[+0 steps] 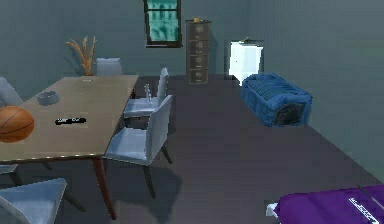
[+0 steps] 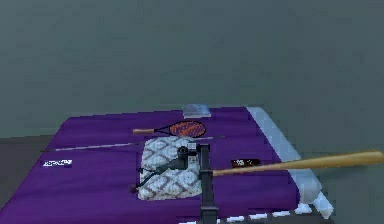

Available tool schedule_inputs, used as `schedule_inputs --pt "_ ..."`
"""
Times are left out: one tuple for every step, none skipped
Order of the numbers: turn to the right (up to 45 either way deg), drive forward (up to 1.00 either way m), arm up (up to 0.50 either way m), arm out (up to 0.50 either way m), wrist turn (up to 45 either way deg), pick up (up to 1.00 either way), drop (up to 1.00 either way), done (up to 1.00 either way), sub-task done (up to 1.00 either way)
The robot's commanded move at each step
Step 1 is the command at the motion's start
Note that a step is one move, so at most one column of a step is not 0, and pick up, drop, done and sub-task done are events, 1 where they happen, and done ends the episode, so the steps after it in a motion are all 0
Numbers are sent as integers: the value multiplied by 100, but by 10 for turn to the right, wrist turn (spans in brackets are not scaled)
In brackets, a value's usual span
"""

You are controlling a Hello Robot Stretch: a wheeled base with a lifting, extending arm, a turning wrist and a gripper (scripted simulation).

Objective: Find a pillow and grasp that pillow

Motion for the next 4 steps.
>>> schedule_inputs --pt "0 0 0 0 450 0 0 0 0" --pt "0 0 0 0 90 0 0 0 0" --pt "0 0 -30 0 0 0 0 0 0" --pt "0 0 0 0 0 100 0 0 0"
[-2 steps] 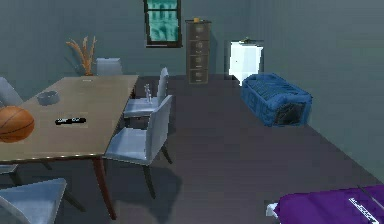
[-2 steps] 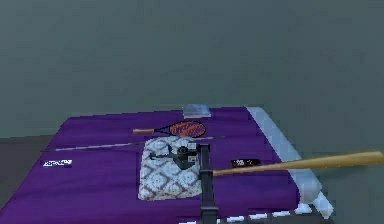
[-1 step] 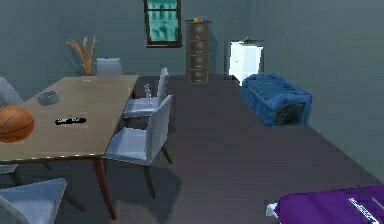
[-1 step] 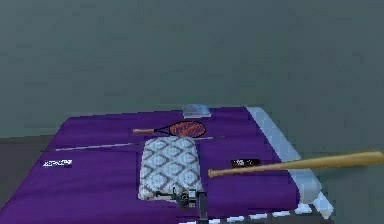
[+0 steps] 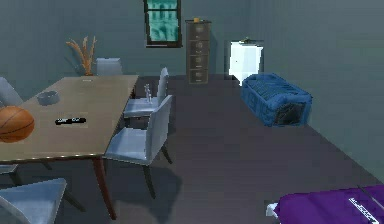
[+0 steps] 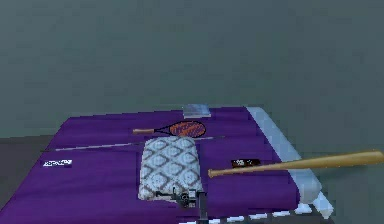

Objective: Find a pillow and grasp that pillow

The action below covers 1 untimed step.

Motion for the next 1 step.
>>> schedule_inputs --pt "0 0 10 0 0 0 0 0 0"
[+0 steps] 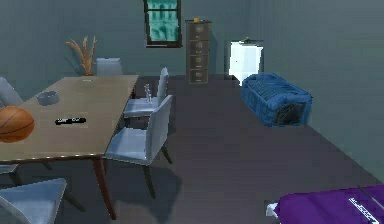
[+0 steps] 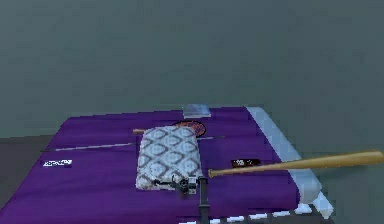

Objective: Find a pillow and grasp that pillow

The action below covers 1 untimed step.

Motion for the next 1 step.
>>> schedule_inputs --pt "0 0 0 0 0 0 0 100 0"
